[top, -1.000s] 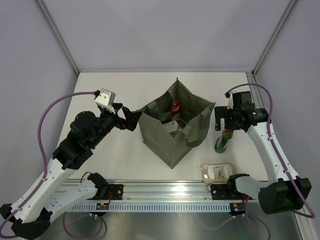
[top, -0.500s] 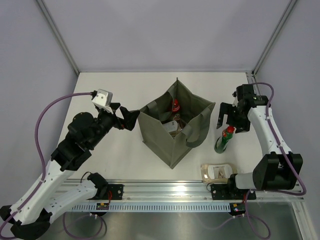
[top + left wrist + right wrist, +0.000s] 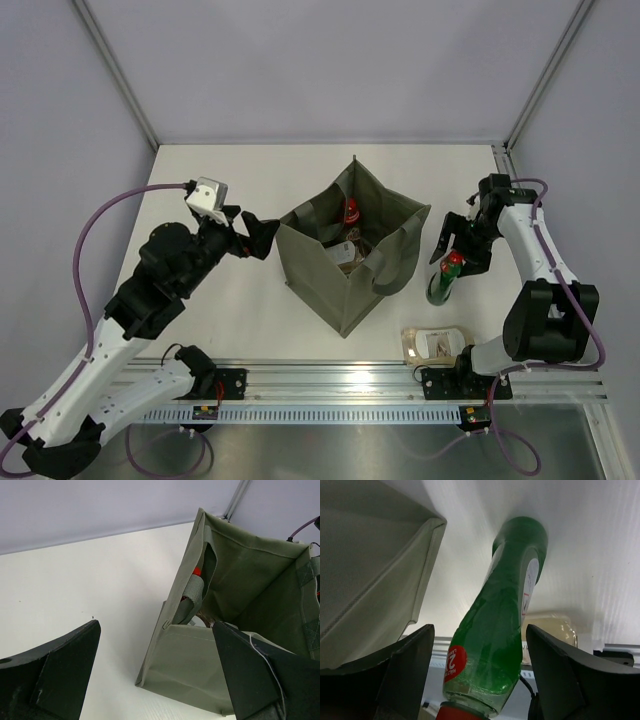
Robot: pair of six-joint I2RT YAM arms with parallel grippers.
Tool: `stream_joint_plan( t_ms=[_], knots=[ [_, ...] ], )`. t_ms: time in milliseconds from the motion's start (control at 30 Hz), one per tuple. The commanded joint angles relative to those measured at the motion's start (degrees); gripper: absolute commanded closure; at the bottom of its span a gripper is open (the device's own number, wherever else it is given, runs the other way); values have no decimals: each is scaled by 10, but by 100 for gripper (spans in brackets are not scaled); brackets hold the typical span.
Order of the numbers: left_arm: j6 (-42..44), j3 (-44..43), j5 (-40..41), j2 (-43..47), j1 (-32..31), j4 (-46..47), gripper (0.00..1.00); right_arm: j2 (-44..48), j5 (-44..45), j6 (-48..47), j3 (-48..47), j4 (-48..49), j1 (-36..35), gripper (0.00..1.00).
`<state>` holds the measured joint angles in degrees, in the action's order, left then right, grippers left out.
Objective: Place the personal care products into the canvas bag
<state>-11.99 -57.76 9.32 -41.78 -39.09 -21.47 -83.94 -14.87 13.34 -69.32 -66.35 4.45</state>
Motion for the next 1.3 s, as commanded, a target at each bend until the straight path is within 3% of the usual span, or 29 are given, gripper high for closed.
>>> stream_joint_plan(
  t_ms=[0,100,233,367,633,1033,1267],
  knots=[
    [8,-22,14,-8,2,7,1,-21,-46,9,-13,-15,6,22],
    [7,-19,18,-8,2,10,1,-27,-62,6,-14,-17,12,30],
    [1,-10,21,-3,2,16,1,-38,-96,1,-20,-22,27,48],
    [-1,-7,22,-3,2,16,1,-49,-138,-4,-24,-22,39,72],
    [3,-17,23,-12,2,12,1,-37,-210,-37,-35,-10,59,100],
    [2,-24,16,-23,3,13,1,-37,-379,-183,-65,-54,110,100],
    [-1,-23,18,-18,3,12,1,-28,-411,-191,-88,-55,151,100]
  ],
)
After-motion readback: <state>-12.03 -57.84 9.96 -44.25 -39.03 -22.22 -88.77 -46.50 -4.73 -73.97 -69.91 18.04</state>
